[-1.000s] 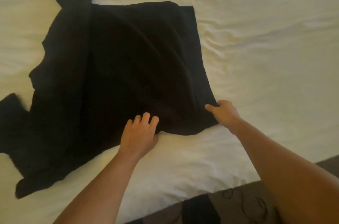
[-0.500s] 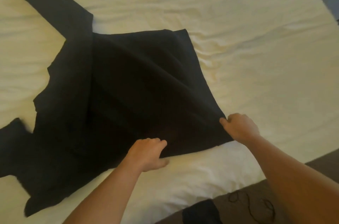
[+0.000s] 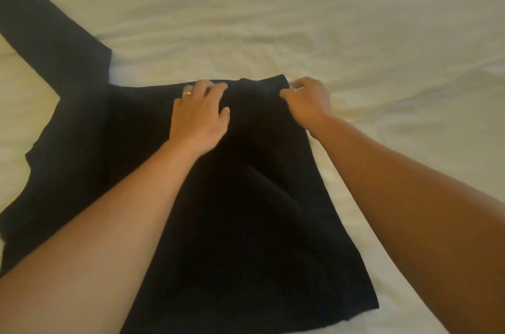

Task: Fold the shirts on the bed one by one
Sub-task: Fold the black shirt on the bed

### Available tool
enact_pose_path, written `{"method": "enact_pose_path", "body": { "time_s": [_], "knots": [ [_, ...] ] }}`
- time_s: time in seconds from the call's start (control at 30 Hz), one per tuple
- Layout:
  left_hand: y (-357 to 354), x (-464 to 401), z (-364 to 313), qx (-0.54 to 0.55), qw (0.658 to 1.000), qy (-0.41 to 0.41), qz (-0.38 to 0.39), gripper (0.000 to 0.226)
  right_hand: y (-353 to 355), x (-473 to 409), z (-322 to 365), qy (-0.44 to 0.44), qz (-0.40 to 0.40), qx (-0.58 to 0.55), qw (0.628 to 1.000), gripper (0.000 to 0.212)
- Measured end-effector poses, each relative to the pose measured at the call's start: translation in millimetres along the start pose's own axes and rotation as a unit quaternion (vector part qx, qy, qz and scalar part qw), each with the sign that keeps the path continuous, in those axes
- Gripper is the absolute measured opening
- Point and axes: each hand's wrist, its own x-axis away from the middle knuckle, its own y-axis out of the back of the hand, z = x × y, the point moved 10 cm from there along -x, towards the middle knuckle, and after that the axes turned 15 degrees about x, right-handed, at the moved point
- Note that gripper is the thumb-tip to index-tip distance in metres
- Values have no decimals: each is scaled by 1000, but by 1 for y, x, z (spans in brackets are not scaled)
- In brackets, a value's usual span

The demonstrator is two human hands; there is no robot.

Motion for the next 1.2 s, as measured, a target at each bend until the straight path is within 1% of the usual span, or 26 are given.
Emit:
{"method": "enact_pose_path", "body": {
  "time_s": [0.07, 0.1, 0.17, 0.2, 0.23, 0.27, 0.33, 0.37, 0.43, 0.47, 0.53, 0.6, 0.67, 0.73, 0.83, 0.9, 0.97, 1.03, 1.13, 1.2],
  "knots": [
    [-9, -26, 6, -34, 998, 29, 44, 59, -8, -16, 4, -18, 55, -39, 998, 29],
    [-14, -35, 11, -42, 996, 46, 67, 59, -14, -20, 5, -32, 95, -65, 993, 27],
    [-17, -47, 12, -56, 993, 53, 86, 47, -24, -22, 4, -57, 174, -97, 978, 23],
    [-14, -52, 9, -58, 995, 42, 75, 36, -24, -26, 3, -59, 192, -104, 974, 21],
    [-8, -57, 4, -45, 997, 33, 50, 26, -19, -34, 3, -52, 186, -115, 974, 18],
    [0, -62, -3, -15, 999, 28, 15, 19, -9, -44, 3, -42, 158, -133, 978, 13],
    [13, -77, -16, 47, 996, 31, -62, 15, 18, -68, -1, -30, 61, -146, 987, 9],
    [16, -86, -23, 66, 993, 35, -86, 14, 29, -77, -2, -24, 15, -122, 992, 11],
    [9, -100, -35, 65, 992, 44, -96, 12, 39, -86, -2, -9, -47, -31, 998, 20],
    [2, -103, -37, 44, 994, 51, -85, 17, 38, -88, -2, -4, -58, 1, 998, 25],
    [-13, -99, -34, -14, 997, 57, -53, 40, 33, -84, -5, 1, -55, 20, 998, 33],
    [-18, -79, -31, -51, 996, 41, -53, 55, 34, -70, -7, 7, -57, 5, 998, 36],
    [-22, -46, -30, -46, 997, 25, -56, 59, 41, -46, -13, 16, -75, 2, 997, 40],
    [-34, -2, -35, -33, 999, 11, -36, 59, 44, -12, -29, 2, -87, 9, 996, 42],
    [-72, 79, -53, -65, 996, -43, 31, 58, 29, 52, -75, -54, -44, 21, 997, 30],
    [-97, 129, -56, -81, 992, -59, 76, 58, 17, 100, -112, -81, -18, 27, 996, 20],
    [-116, 171, -46, -82, 990, -30, 112, 62, 12, 145, -146, -101, -18, 36, 994, 17],
    [-129, 207, -29, -88, 986, 18, 138, 69, 7, 181, -174, -124, -19, 56, 990, 17],
    [-141, 243, -11, -106, 982, 46, 148, 79, -15, 211, -197, -133, 35, 78, 987, 24],
    [-146, 251, -11, -103, 981, 53, 153, 82, -25, 217, -202, -140, 76, 46, 986, 25]
  ]
}}
